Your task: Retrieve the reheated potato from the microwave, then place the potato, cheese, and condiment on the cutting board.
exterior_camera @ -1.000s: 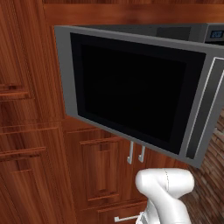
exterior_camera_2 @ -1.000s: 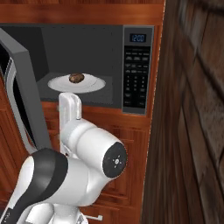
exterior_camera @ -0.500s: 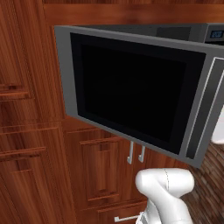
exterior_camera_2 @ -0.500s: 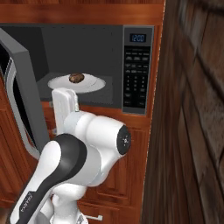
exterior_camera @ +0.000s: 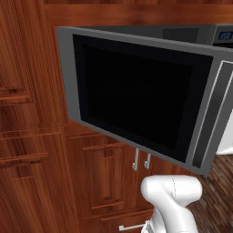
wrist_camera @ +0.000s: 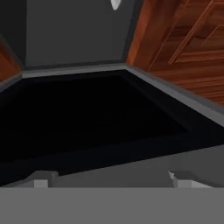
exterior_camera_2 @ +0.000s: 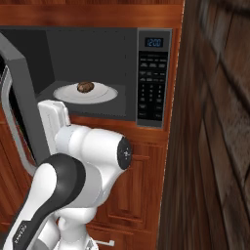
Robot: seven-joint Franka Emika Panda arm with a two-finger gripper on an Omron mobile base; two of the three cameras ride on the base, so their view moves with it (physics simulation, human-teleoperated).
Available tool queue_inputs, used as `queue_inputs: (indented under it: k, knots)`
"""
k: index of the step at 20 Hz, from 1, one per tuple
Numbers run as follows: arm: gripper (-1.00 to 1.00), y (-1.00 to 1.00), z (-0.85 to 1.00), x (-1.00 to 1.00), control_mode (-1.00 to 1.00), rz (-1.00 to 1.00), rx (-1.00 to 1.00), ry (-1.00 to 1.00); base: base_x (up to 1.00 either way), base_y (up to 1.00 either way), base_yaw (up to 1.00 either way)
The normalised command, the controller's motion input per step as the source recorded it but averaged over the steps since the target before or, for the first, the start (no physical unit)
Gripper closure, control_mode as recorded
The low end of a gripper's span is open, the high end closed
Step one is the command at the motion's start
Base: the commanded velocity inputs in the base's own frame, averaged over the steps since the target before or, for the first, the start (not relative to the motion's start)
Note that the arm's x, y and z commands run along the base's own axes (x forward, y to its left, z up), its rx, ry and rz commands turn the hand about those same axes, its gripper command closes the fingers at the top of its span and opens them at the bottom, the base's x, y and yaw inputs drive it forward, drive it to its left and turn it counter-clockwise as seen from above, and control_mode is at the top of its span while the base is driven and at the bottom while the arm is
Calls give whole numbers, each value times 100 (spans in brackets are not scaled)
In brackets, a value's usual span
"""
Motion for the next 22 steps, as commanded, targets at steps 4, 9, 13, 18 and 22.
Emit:
queue_inputs:
  k: [4,9,13,18,22]
  knots:
    - [-100,34,0,-38,-100,5,0,0,0,0,0]
    - [-100,41,0,-37,-100,4,0,0,0,0,0]
    - [-100,48,0,-35,-100,4,0,0,0,0,0]
    - [-100,48,0,-28,-100,6,1,0,0,0,0]
    - [-100,53,-1,-20,-100,5,1,0,0,0,0]
